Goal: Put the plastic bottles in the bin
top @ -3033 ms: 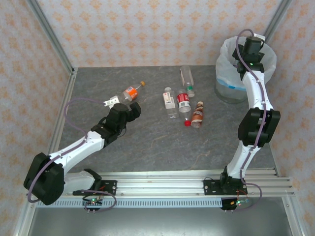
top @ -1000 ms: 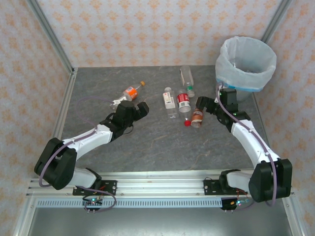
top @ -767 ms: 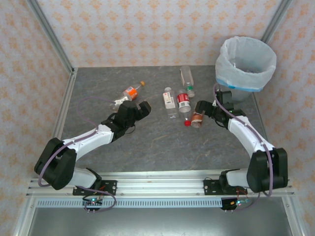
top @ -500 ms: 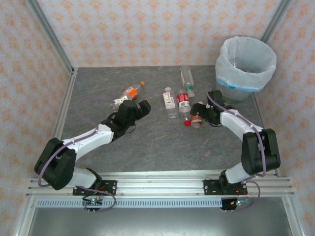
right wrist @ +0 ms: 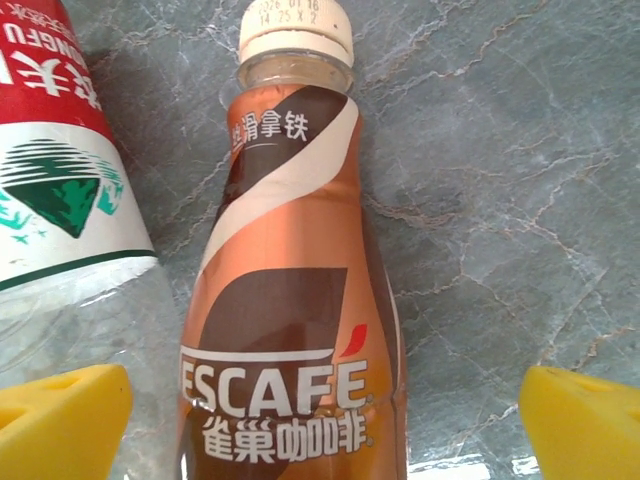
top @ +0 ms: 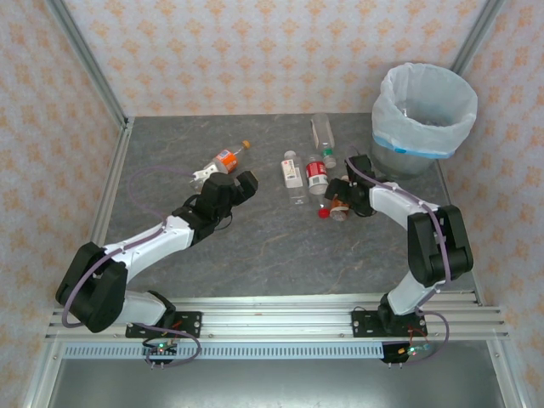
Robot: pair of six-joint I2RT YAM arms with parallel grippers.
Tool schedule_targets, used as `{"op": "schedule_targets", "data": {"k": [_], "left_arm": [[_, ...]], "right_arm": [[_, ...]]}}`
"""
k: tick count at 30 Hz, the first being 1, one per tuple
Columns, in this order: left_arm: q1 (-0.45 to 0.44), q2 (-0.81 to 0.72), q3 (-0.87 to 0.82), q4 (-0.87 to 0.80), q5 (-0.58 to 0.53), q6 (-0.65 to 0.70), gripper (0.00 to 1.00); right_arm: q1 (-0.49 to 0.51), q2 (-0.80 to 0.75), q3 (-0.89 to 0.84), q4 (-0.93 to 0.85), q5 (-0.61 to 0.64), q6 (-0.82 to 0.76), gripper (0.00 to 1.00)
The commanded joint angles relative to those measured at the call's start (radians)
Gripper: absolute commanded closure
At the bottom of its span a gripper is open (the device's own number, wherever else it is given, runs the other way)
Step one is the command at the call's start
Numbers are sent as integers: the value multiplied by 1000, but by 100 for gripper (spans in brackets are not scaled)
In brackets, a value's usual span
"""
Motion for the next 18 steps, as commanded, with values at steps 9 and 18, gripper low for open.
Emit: {"op": "schedule_targets", "data": {"k": [9, 18], "left_arm": [[-4, 24, 14, -21, 2, -1, 0], [-4, 21, -2, 15, 48, 23, 0]], "right_arm": [[7, 29, 29, -67, 132, -10, 4], [-7, 157, 175, -180, 2, -198, 14]]}}
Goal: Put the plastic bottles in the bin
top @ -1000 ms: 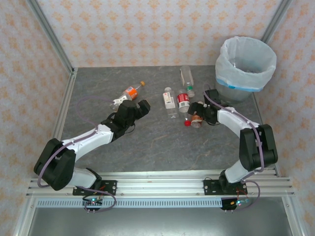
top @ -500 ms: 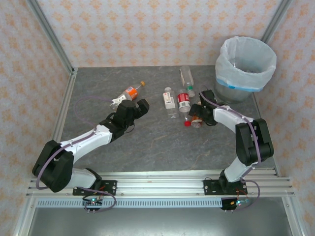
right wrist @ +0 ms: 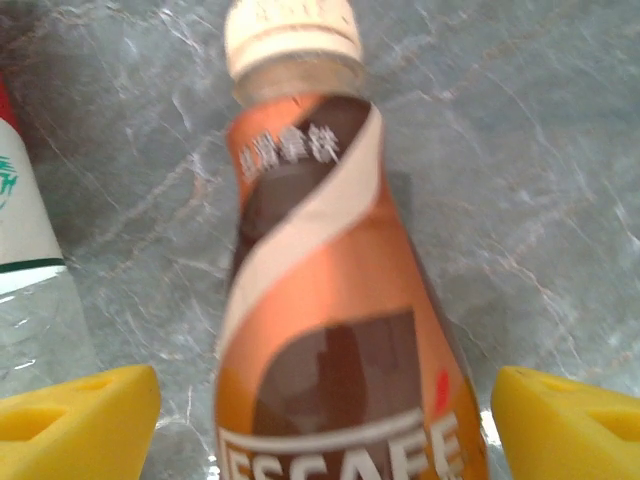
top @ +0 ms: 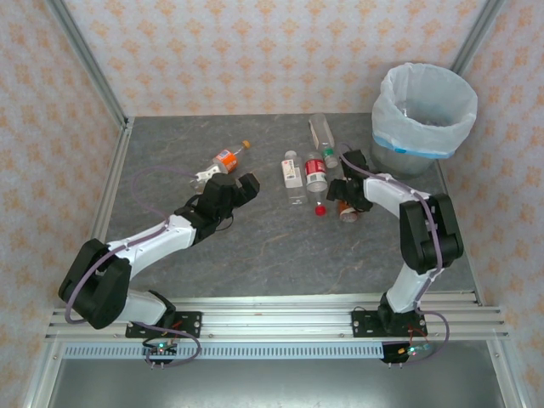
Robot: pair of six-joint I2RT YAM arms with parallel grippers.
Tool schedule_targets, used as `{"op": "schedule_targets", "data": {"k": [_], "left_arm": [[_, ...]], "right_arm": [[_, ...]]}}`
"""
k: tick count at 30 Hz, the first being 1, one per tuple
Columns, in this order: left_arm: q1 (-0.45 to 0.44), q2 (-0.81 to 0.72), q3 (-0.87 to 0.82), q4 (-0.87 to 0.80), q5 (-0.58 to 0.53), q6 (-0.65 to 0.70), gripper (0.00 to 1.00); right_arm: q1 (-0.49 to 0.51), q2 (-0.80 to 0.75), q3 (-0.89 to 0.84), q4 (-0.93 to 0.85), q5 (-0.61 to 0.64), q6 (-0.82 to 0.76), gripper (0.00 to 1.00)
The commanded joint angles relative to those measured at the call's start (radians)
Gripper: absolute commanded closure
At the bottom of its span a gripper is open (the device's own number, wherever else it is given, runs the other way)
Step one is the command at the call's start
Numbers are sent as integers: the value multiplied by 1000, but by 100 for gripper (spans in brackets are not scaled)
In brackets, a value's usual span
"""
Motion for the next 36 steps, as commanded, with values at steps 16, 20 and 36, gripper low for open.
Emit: {"op": "schedule_targets", "data": {"k": [16, 20, 36], "left_arm": [[-4, 44, 56, 23, 146, 64, 0], [-4, 52, 60, 32, 151, 58, 0], [-4, 88, 76, 22, 197, 66, 0]], "right_arm": [[-48, 142, 133, -208, -58, -190, 25], [-46, 140, 127, -208, -48, -198, 29], [-46, -1, -1, -74, 63, -168, 57]]}}
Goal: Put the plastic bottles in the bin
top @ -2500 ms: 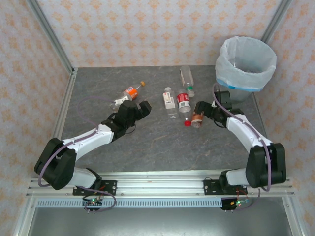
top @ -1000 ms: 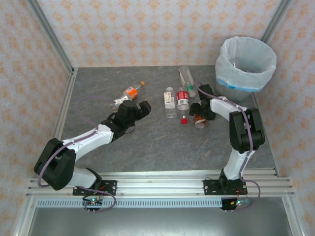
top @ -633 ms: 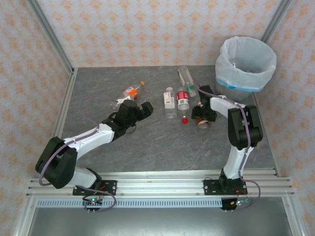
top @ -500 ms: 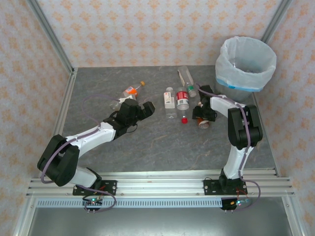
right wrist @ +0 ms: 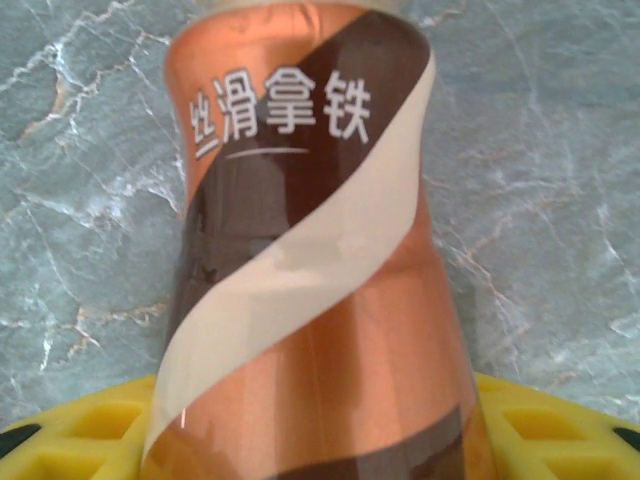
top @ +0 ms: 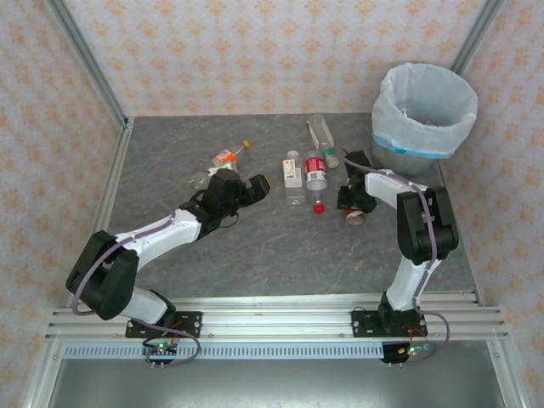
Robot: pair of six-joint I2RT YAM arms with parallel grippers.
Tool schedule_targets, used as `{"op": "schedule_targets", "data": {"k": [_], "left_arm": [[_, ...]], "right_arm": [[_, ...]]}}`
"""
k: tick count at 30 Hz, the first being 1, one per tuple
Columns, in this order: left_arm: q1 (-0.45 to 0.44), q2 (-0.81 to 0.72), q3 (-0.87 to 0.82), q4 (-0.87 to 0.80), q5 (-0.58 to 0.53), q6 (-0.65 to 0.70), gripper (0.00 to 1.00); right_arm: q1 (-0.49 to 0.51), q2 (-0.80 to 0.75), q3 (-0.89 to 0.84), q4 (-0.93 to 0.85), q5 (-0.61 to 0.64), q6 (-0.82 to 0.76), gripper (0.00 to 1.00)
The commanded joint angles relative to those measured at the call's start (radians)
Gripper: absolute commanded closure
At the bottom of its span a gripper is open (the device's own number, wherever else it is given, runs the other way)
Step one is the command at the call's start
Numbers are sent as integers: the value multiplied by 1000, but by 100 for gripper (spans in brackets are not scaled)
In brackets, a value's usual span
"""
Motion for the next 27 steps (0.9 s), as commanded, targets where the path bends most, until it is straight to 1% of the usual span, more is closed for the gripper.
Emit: {"op": "schedule_targets", "data": {"k": [1, 4, 8, 14, 18, 23, 27], "left_arm": [[-4, 15, 21, 21, 23, 8, 0], [-5, 20, 20, 24, 19, 4, 0], [-4, 29, 19, 27, 23, 1, 0], [-5, 38, 12, 57, 37, -7, 0], [-4, 44, 16, 61, 42, -7, 0], [-4, 48, 20, 56, 44, -6, 0], [-5, 48, 18, 54, 44, -5, 0]], "right_arm": [[1, -65, -29, 43, 66, 17, 58], [1, -99, -61, 74, 76, 24, 59], [4, -160, -115, 137, 54, 13, 61], [15, -232, -164, 184, 51, -5, 64], [20, -291, -206, 246, -6, -23, 64], [21, -364, -235, 297, -35, -26, 68], [21, -441, -277, 370, -48, -23, 75]]}}
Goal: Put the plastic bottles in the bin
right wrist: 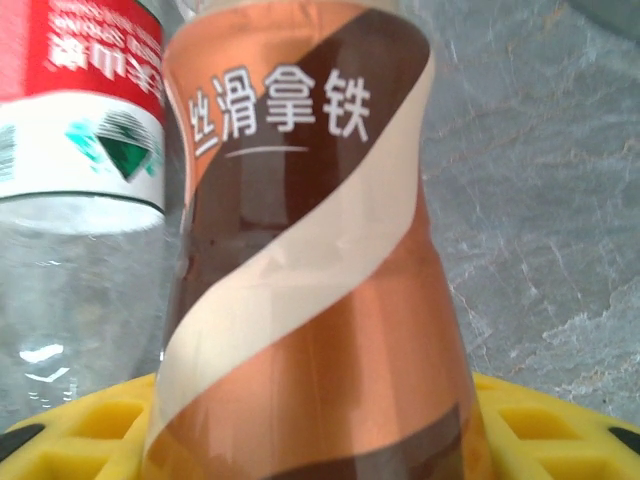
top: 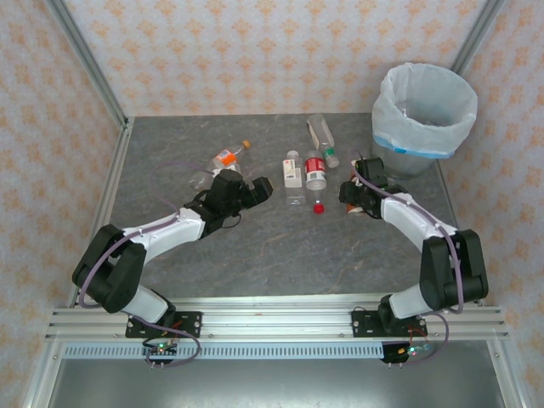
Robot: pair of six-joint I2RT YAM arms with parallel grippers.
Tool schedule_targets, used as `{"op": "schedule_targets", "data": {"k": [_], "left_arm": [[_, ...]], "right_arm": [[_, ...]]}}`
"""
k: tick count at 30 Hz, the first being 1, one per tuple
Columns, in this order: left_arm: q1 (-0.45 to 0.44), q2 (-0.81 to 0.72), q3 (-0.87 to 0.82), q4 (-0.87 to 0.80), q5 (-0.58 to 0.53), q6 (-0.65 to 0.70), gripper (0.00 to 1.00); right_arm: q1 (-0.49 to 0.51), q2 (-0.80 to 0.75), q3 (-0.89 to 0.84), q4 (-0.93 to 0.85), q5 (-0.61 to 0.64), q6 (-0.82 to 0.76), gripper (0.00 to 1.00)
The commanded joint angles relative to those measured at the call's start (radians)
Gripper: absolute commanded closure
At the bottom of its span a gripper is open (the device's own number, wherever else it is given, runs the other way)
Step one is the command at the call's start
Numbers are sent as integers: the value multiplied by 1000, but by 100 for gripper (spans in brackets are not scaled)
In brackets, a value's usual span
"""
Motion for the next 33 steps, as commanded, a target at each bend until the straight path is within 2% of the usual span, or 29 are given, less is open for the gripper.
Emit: {"op": "schedule_targets", "data": {"k": [1, 5, 8, 15, 20, 33], "left_arm": [[-4, 7, 19, 21, 9, -2, 0], [-5, 7, 20, 23, 13, 0, 0], [-4, 8, 20, 28, 13, -1, 0], [-6, 8, 27, 9, 7, -2, 0], [-4, 7, 69, -106, -76, -16, 0], [-5, 4, 66, -111, -89, -13, 0]], "right_arm": [[6, -80, -40, 101, -16, -6, 77], [5, -147, -70, 161, -36, 0, 86], [6, -181, -81, 183, -43, 5, 100], [6, -228, -88, 221, -48, 37, 100], [6, -237, -84, 255, -47, 63, 100], [6, -336, -26, 324, -47, 130, 100]]}}
